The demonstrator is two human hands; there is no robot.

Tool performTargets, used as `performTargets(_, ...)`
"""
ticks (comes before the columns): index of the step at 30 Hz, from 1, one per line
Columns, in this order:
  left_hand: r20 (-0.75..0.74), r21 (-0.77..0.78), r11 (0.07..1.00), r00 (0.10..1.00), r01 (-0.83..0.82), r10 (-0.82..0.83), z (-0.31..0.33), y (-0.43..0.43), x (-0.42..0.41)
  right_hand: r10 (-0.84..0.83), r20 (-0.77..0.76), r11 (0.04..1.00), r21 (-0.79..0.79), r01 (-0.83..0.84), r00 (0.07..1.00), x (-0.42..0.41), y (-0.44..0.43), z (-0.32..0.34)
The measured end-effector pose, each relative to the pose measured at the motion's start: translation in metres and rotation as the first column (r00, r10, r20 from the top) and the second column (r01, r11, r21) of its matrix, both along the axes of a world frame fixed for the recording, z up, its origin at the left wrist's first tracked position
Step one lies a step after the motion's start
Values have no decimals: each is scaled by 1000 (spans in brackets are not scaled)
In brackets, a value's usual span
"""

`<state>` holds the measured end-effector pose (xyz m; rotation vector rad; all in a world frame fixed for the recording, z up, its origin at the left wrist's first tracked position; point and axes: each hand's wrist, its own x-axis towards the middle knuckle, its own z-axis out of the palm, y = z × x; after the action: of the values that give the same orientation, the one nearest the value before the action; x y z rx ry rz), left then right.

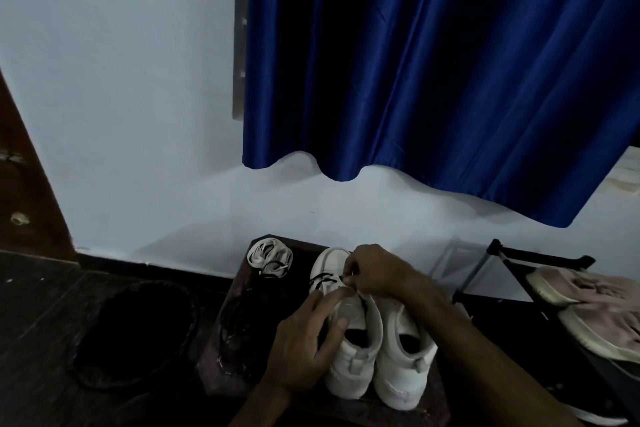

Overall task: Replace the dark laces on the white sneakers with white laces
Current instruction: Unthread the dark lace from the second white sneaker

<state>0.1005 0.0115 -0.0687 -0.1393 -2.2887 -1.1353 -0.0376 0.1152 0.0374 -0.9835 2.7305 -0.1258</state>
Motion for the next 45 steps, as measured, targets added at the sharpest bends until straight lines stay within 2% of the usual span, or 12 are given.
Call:
performTargets(5, -1, -25, 999, 1000, -24, 24, 3, 1, 3, -17, -17, 994, 111, 19, 1000, -6, 2, 11)
performTargets(7, 5, -40, 999, 1000, -27, 27, 3, 0, 3, -52, -127, 998, 24, 55, 991, -19, 18, 26)
performTargets(11, 2, -38, 999, 1000, -20, 20, 1, 0, 1, -247, -330, 965, -165, 202, 911, -45, 58, 45)
performTargets(15, -7, -27, 1000, 1000, -12, 11, 3, 1, 1, -188, -294, 982, -20, 190, 937, -31, 58, 41)
performTargets(18, -9, -22, 1000, 1000, -14, 14, 3, 2, 1, -40, -199, 986, -164, 7, 979, -17, 34, 34)
performTargets(21, -8, -30, 999, 1000, -24, 23, 2, 2, 1, 103, -92, 993, -42, -107, 990, 1, 5, 11)
performTargets(26, -13, -35, 999, 1000, -26, 26, 4, 1, 0, 32, -161, 999, 3, -32, 986, 5, -6, -2)
performTargets(32, -2, -15, 999, 1000, -31, 31, 2, 2, 1, 65, -180, 994, 94, -48, 982, 4, -10, -3)
performTargets(37, 5, -12, 999, 999, -41, 41, 4, 2, 2, 66, -137, 985, 167, -42, 988, 2, -11, 3)
performTargets(39, 6, -29, 999, 999, -39, 40, 4, 2, 3, 95, -228, 971, 238, -40, 969, 4, -7, 12)
performTargets(41, 12, -47, 998, 999, -44, 45, 4, 2, 2, 59, -370, 972, 234, 31, 927, 3, 5, 27)
performTargets(45, 27, -65, 996, 998, -53, 55, 1, 2, 1, -219, -517, 969, -16, 247, 827, -4, 42, 53)
